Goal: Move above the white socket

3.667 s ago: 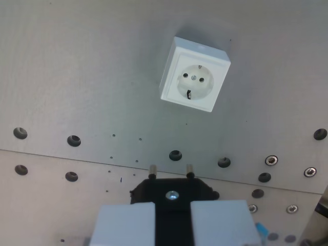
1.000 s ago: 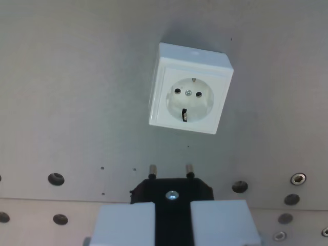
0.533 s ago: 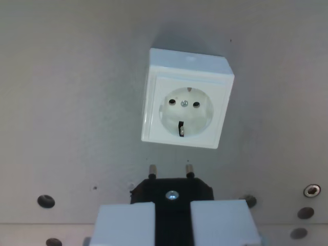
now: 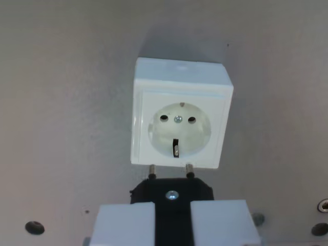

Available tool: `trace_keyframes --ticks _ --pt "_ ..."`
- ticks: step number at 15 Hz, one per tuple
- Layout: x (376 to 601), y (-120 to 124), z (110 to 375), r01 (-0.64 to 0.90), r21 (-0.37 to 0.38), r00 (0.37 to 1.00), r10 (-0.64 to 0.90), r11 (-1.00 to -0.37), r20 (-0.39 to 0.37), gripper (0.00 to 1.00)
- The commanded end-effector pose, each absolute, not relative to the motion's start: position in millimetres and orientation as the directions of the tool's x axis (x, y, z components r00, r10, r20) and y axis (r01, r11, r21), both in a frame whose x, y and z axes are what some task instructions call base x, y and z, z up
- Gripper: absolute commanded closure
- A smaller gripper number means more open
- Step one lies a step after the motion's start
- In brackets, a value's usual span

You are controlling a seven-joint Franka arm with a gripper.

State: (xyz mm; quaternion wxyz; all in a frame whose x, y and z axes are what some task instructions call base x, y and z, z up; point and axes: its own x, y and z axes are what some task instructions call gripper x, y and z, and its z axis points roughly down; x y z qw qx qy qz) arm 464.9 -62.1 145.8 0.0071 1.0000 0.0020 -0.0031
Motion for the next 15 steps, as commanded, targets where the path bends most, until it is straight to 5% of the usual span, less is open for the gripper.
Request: trace_keyframes --ticks 1,15 --pt "458.7 -64.7 134.5 -0.074 0.020 0.991 -0.071 -0.997 0.115 1.00" --pt "453.3 -69.2 109.8 -0.078 0.018 0.990 -0.076 -0.997 0.118 1.00"
